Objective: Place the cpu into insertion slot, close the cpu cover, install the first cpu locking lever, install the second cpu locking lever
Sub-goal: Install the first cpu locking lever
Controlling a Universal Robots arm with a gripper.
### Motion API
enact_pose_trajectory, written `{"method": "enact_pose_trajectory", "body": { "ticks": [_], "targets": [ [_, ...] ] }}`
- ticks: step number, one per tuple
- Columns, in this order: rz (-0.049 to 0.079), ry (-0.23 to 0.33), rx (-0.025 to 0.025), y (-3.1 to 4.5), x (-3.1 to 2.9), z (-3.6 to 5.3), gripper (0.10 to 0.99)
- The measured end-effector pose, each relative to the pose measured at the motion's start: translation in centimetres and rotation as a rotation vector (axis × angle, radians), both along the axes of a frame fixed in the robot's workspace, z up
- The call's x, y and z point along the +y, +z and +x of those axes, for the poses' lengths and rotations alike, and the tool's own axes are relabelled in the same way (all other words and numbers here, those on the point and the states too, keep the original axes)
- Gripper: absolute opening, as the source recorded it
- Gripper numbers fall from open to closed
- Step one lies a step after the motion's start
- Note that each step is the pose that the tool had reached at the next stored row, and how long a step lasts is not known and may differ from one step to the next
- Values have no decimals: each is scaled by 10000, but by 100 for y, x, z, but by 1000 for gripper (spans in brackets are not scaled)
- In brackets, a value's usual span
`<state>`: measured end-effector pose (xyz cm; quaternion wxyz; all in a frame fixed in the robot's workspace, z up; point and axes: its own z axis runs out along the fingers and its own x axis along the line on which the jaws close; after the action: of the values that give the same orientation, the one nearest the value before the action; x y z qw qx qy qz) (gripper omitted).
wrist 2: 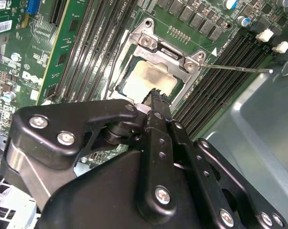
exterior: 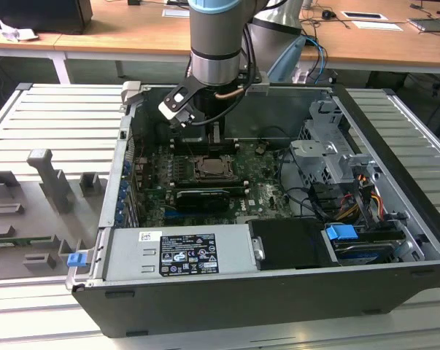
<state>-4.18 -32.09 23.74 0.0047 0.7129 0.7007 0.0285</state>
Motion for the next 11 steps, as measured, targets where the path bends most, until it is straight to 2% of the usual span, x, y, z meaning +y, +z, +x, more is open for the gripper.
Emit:
{"method": "enact_pose_trajectory", "body": {
  "ticks": [11],
  "targets": [
    [0,0,0,21,0,0,106]
  ]
}}
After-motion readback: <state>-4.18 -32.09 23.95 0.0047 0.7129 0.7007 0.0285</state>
